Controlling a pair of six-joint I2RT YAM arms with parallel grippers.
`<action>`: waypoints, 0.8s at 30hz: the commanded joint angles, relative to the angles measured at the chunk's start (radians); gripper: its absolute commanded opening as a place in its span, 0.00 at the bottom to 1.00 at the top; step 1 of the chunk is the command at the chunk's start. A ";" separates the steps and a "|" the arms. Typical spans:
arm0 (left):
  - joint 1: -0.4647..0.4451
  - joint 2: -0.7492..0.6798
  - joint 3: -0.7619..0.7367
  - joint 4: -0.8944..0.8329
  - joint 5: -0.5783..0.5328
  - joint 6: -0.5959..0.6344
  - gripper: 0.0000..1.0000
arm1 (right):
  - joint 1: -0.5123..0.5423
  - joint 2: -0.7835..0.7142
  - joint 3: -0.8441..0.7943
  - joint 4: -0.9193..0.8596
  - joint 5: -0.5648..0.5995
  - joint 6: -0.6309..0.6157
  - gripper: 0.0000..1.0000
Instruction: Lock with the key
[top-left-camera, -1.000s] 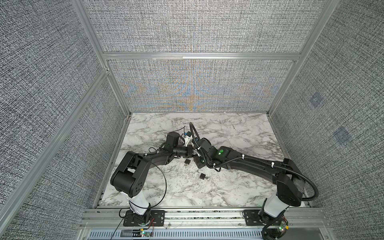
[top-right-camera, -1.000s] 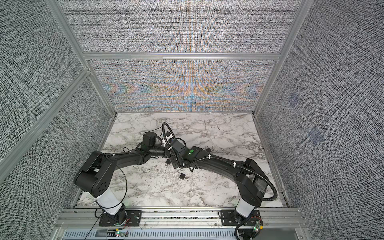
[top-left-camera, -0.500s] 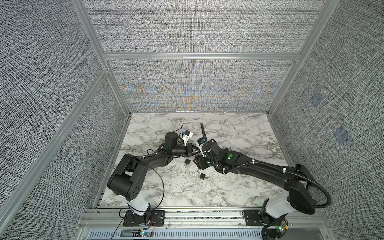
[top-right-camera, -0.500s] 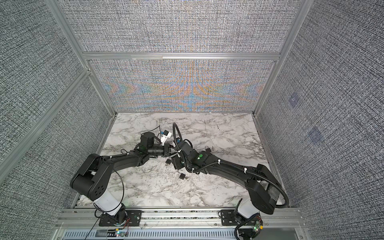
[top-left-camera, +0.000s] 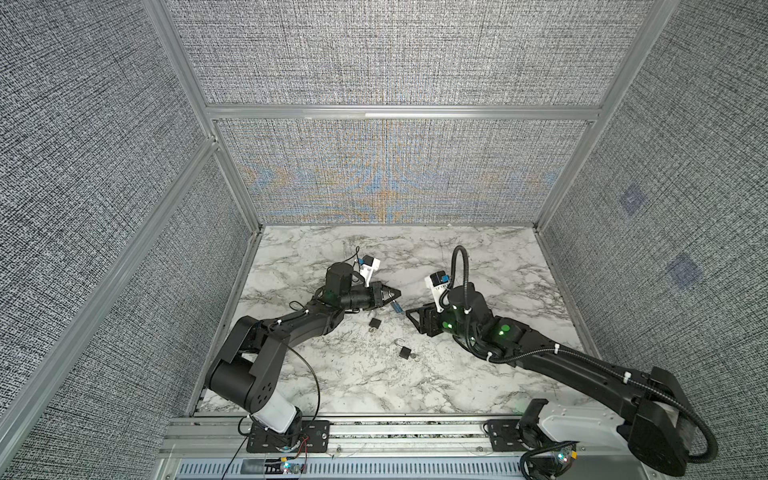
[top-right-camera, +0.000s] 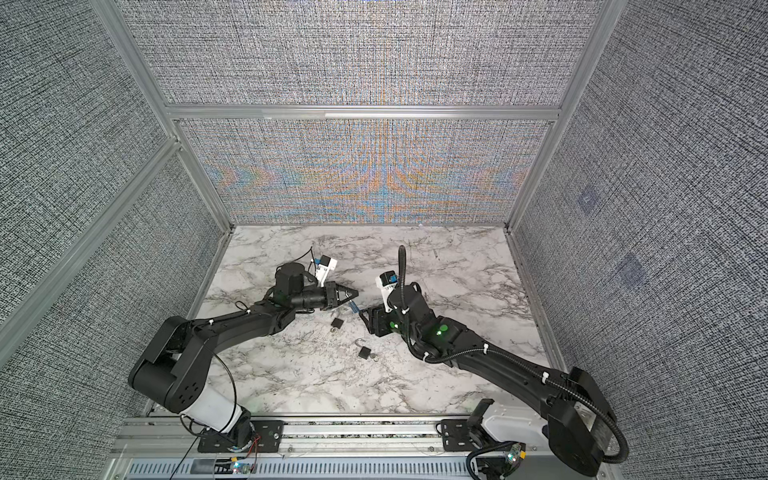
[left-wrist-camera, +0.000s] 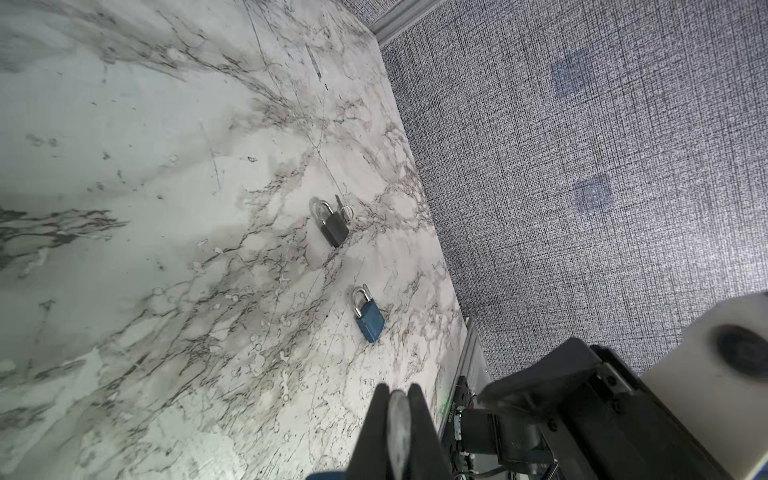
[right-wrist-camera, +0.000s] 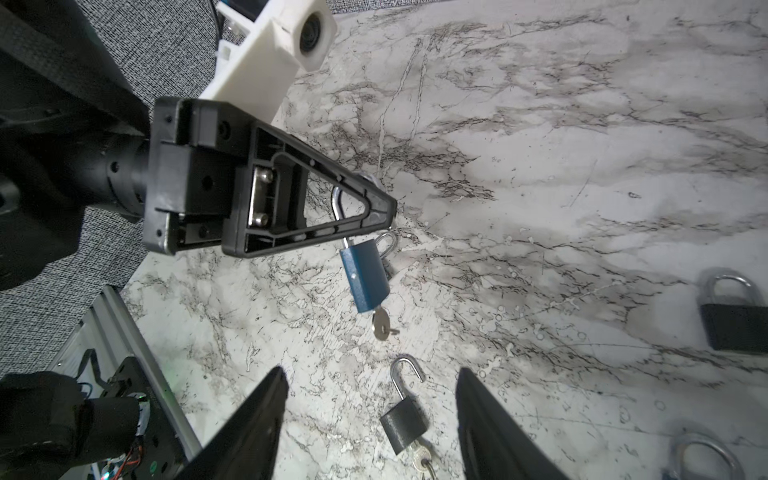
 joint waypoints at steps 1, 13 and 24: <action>0.000 -0.009 0.001 0.056 -0.029 -0.038 0.00 | -0.027 -0.025 -0.038 0.075 -0.024 0.031 0.64; -0.009 -0.073 -0.007 0.064 -0.102 -0.131 0.00 | -0.063 0.004 -0.073 0.195 -0.174 -0.072 0.64; -0.020 -0.111 0.020 -0.015 -0.113 -0.139 0.00 | -0.062 0.052 -0.073 0.308 -0.174 -0.129 0.64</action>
